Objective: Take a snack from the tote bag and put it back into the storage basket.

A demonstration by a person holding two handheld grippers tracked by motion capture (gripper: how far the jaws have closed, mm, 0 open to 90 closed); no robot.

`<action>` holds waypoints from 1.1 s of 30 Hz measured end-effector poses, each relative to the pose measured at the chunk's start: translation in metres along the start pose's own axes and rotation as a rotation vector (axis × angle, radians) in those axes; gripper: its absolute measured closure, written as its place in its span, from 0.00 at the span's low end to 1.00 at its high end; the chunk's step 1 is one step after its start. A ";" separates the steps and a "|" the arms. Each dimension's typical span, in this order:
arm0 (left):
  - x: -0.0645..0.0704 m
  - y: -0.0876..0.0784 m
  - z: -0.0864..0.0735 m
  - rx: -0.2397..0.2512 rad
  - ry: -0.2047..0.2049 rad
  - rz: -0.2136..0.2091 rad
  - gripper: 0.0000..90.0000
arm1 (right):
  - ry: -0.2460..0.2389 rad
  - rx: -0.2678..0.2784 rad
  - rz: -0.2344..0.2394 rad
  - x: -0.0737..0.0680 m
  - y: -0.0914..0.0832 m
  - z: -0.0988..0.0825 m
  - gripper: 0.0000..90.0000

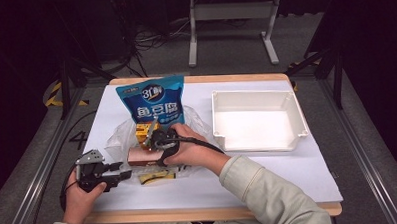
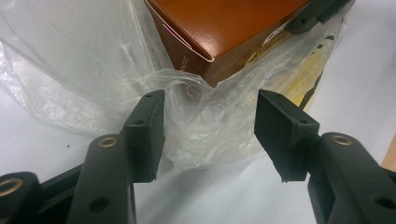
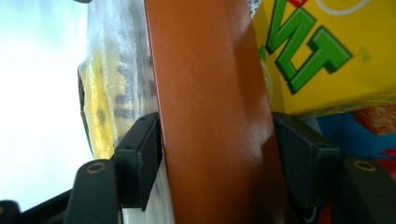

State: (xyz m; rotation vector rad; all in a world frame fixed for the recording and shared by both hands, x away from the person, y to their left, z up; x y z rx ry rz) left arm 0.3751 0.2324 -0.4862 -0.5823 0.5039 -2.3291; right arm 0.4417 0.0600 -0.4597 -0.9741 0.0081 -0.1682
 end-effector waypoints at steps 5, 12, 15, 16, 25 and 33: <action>-0.001 -0.001 0.000 -0.001 0.003 -0.001 0.49 | -0.017 -0.028 -0.002 -0.001 0.006 -0.003 0.40; -0.001 -0.001 0.000 -0.001 0.005 -0.005 0.49 | -0.061 -0.036 -0.011 0.000 0.007 -0.003 0.46; 0.000 -0.001 0.000 0.000 0.000 -0.004 0.49 | -0.078 -0.034 -0.018 -0.001 0.005 -0.002 0.47; -0.001 -0.001 0.000 0.000 0.004 -0.004 0.49 | -0.078 -0.034 -0.018 -0.001 0.005 -0.002 0.47; 0.000 -0.001 0.000 0.006 0.002 -0.005 0.48 | -0.061 0.023 -0.006 0.000 -0.007 0.002 0.48; 0.000 -0.001 0.001 0.005 0.007 -0.004 0.47 | -0.054 0.076 -0.019 0.000 -0.023 0.012 0.48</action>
Point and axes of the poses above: each handheld gripper's, and its own axes: y roughly forward along the jaws, z roughly out of its top, x roughly to its right, the point moved 7 cm from there along y, roughly forward along the jaws, and after that the axes turned 10 degrees about x, right-handed, at the moved point
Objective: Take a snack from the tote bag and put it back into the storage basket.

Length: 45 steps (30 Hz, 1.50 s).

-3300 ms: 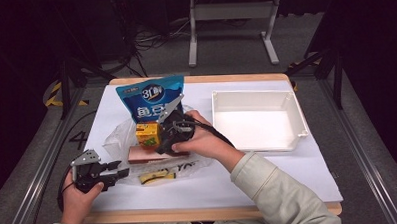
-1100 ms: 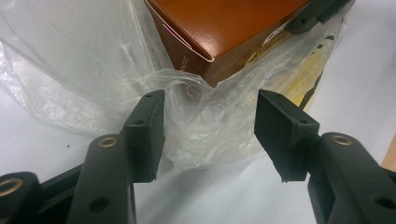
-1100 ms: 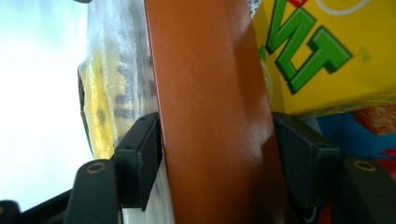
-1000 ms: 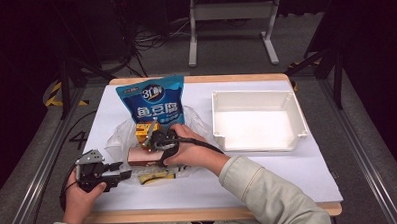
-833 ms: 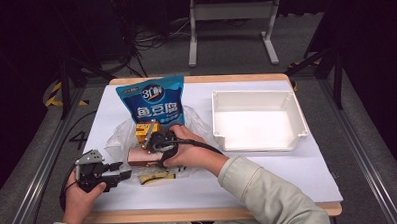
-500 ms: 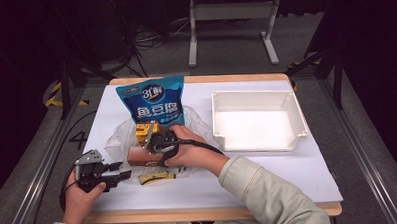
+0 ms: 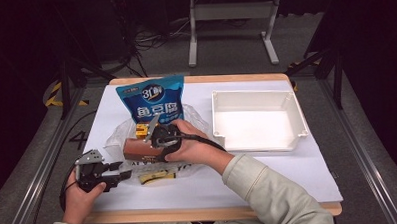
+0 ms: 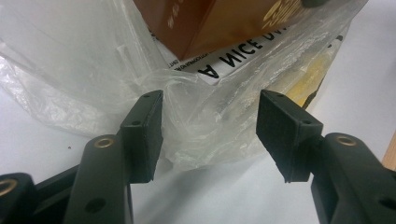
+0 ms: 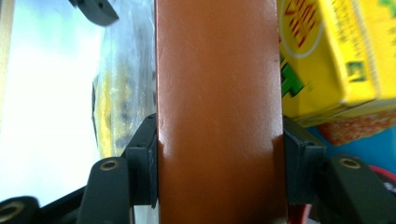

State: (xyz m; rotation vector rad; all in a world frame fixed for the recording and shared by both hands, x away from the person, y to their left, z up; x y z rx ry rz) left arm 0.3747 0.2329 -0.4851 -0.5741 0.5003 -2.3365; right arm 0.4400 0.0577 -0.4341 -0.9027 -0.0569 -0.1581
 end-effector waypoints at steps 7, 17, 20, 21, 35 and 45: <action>0.001 0.000 0.000 0.007 0.003 -0.002 0.46 | -0.004 0.048 -0.007 0.001 -0.011 0.010 0.48; 0.001 0.001 0.000 0.008 0.007 -0.005 0.46 | -0.020 0.096 -0.022 0.003 -0.027 0.024 0.48; 0.001 0.000 0.001 0.014 0.006 -0.006 0.45 | -0.018 0.101 -0.018 0.002 -0.032 0.028 0.48; 0.001 0.000 0.001 0.015 0.009 -0.007 0.45 | -0.021 0.105 -0.020 0.002 -0.033 0.029 0.48; 0.007 -0.006 0.006 0.061 0.061 -0.037 0.33 | -0.011 0.160 -0.011 0.000 -0.059 0.043 0.48; 0.011 -0.015 0.016 0.163 0.078 -0.026 0.22 | -0.003 0.203 -0.015 0.001 -0.078 0.050 0.48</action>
Point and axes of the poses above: each handheld gripper's, and its own axes: y roughly forward along the jaws, z roughly out of its top, x roughly to its right, the point moved 7 cm from there along y, roughly forward along the jaws, and after that the axes turned 10 degrees about x, right-handed, at the moved point
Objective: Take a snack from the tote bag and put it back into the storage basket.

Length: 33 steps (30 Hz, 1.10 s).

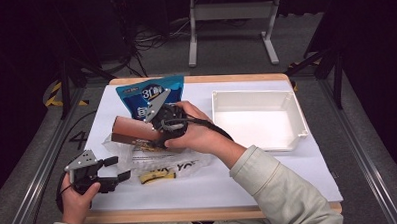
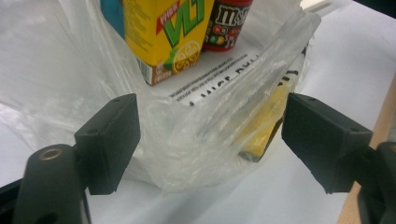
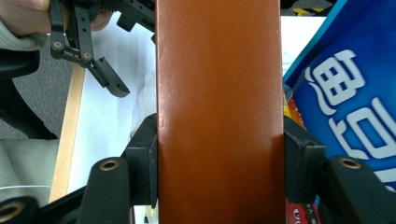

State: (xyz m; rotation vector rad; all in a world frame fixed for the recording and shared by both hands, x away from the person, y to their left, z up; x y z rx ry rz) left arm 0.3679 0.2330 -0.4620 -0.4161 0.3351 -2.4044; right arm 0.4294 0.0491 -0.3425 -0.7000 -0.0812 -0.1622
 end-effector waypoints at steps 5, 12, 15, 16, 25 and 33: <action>0.000 -0.004 0.004 0.024 0.031 0.020 0.17 | 0.004 0.008 -0.006 0.002 -0.009 0.002 0.48; -0.004 -0.006 0.007 0.032 0.039 0.076 0.15 | 0.026 0.020 0.005 0.007 -0.028 0.000 0.48; -0.005 -0.005 0.008 0.040 0.042 0.080 0.14 | 0.032 0.022 -0.003 0.010 -0.036 -0.002 0.48; -0.005 -0.005 0.008 0.038 0.049 0.087 0.13 | 0.036 0.024 -0.005 0.010 -0.038 -0.003 0.48; -0.007 -0.003 0.008 0.033 0.071 0.101 0.12 | 0.060 0.036 -0.016 0.018 -0.059 -0.010 0.48; -0.008 -0.004 0.006 0.025 0.057 0.105 0.11 | 0.068 0.053 -0.035 0.026 -0.077 -0.014 0.48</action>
Point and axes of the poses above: each handheld gripper's, and its own axes: y roughly forward along the jaws, z roughly out of its top, x roughly to its right, the point moved 7 cm from there along y, roughly forward along the jaws, and after that the axes turned 10 degrees about x, right-handed, at the moved point
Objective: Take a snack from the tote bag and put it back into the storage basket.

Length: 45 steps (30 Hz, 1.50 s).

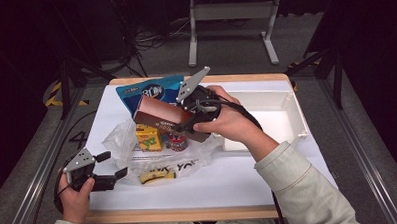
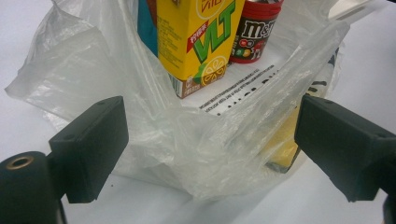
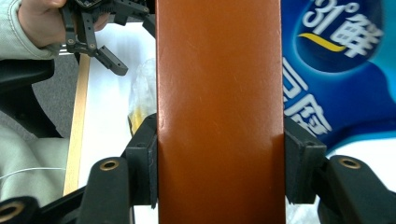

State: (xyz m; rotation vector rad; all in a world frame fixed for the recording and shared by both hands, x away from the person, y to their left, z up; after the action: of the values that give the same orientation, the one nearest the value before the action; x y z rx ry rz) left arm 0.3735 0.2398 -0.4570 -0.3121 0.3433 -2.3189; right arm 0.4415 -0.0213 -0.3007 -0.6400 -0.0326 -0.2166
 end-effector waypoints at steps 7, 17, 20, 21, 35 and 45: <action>0.000 -0.001 -0.001 0.002 0.001 -0.004 0.09 | 0.006 -0.001 -0.019 0.007 -0.013 -0.005 0.48; -0.001 -0.001 -0.002 0.001 0.007 -0.007 0.07 | 0.023 -0.007 -0.067 0.019 -0.039 -0.016 0.48; 0.000 0.000 -0.002 0.006 0.009 -0.009 0.07 | 0.025 -0.007 -0.079 0.022 -0.046 -0.019 0.48; 0.000 0.000 -0.002 0.007 0.001 -0.006 0.07 | 0.026 -0.005 -0.085 0.023 -0.049 -0.019 0.48; -0.001 -0.004 -0.004 0.006 -0.002 0.004 0.05 | 0.055 0.022 -0.129 0.050 -0.087 -0.034 0.48; -0.002 -0.004 -0.004 0.004 0.007 0.014 0.05 | 0.073 -0.002 -0.163 0.063 -0.103 -0.045 0.47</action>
State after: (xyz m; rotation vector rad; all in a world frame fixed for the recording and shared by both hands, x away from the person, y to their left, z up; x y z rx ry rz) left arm 0.3710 0.2445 -0.4594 -0.2983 0.3430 -2.3075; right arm 0.4794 -0.1409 -0.2701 -0.6314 -0.0145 -0.3967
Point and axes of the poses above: each handheld gripper's, and its own axes: y roughly forward along the jaws, z roughly out of its top, x roughly to its right, the point moved 7 cm from there along y, roughly forward along the jaws, and after that the axes turned 10 degrees about x, right-handed, at the moved point
